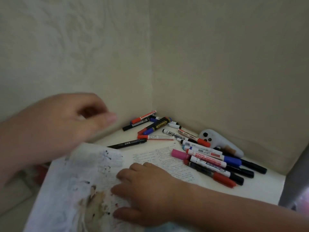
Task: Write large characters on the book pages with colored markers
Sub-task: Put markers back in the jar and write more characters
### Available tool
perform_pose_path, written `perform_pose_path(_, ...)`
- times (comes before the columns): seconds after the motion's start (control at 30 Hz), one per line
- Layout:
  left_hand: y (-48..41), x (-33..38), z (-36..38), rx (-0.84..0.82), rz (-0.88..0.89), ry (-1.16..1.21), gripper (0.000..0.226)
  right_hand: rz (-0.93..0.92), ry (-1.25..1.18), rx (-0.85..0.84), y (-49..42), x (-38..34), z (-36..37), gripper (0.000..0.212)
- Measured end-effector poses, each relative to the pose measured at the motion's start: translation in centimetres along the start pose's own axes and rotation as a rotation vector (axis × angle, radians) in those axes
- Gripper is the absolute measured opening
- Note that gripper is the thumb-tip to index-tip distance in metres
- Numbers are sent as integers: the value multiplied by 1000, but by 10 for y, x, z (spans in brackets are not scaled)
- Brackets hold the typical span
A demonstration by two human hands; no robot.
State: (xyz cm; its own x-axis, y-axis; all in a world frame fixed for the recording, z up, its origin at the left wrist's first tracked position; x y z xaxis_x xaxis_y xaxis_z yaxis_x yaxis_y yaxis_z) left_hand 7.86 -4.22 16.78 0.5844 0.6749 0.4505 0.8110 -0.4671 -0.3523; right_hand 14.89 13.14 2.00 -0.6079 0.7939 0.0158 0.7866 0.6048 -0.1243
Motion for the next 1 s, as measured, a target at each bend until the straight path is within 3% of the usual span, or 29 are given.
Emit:
perform_pose_path(0.1,-11,23,48,-379,-38,-294,41,-10,79,-11,-4,-4,5,51)
perform_pose_path(0.2,-24,4,115,-476,-60,-340,23,-58,-77,-23,4,1,-4,44)
perform_pose_path(0.3,-20,-22,155,-437,-147,-209,17,47,-183,-4,22,23,-31,27)
perform_pose_path(0.43,-6,-34,168,-308,-168,-141,11,503,-32,151,24,96,-66,16)
perform_pose_path(0.5,-4,-36,172,-291,-161,-122,9,632,8,26,6,126,-70,14)
perform_pose_path(0.67,-5,-43,169,-245,-170,23,8,568,122,-267,-42,150,-51,31)
perform_pose_path(0.77,-6,-49,167,-199,-141,62,8,504,104,-344,-58,148,-36,26)
perform_pose_path(0.87,-9,-53,168,-179,-99,63,9,503,76,-296,-65,151,-21,26)
perform_pose_path(1.0,-14,-55,169,-127,-103,163,14,551,40,-46,-67,155,-33,17)
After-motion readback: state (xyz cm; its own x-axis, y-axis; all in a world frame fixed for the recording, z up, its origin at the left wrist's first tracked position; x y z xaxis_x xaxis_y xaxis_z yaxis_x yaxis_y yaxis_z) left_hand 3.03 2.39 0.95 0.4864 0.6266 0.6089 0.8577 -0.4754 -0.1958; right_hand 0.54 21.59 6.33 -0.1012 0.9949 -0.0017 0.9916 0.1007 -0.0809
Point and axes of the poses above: each hand's wrist, its own y-axis away from the middle knuckle, its own z-axis out of the palm, x = y × z, the point moved 1 cm from there along -y, towards the middle knuckle, and after that the axes turned 5 degrees about -z, right-handed, at the moved point
